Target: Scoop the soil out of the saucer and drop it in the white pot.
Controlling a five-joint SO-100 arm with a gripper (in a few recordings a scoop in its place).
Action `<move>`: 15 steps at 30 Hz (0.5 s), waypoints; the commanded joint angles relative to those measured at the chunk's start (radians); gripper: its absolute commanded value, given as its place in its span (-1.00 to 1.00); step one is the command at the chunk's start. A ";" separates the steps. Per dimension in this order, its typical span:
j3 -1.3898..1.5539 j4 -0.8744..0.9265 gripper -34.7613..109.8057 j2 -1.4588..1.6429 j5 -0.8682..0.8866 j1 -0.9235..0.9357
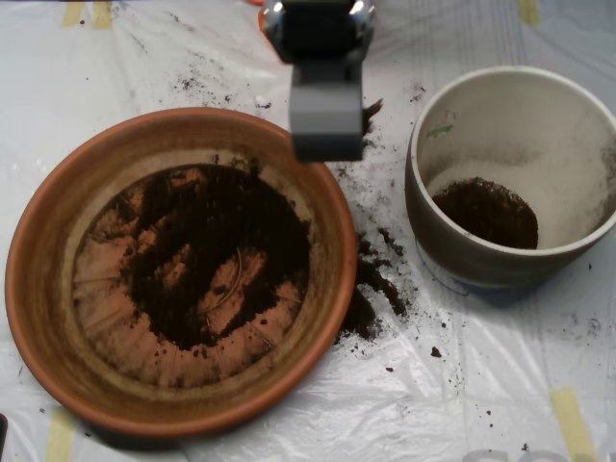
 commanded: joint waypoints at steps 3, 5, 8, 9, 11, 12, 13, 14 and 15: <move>0.009 0.002 -0.53 0.146 -0.009 -0.193; 0.026 0.002 -0.53 0.144 -0.009 -0.259; 0.067 -0.025 -0.53 0.140 -0.009 -0.341; 0.069 -0.029 -0.53 0.130 -0.011 -0.362; 0.064 -0.032 -0.53 0.109 -0.006 -0.393; 0.064 -0.037 -0.53 0.101 -0.008 -0.403; 0.064 -0.040 -0.53 0.091 -0.011 -0.410; 0.064 -0.041 -0.52 0.081 -0.018 -0.413; 0.067 -0.046 -0.51 0.075 -0.025 -0.413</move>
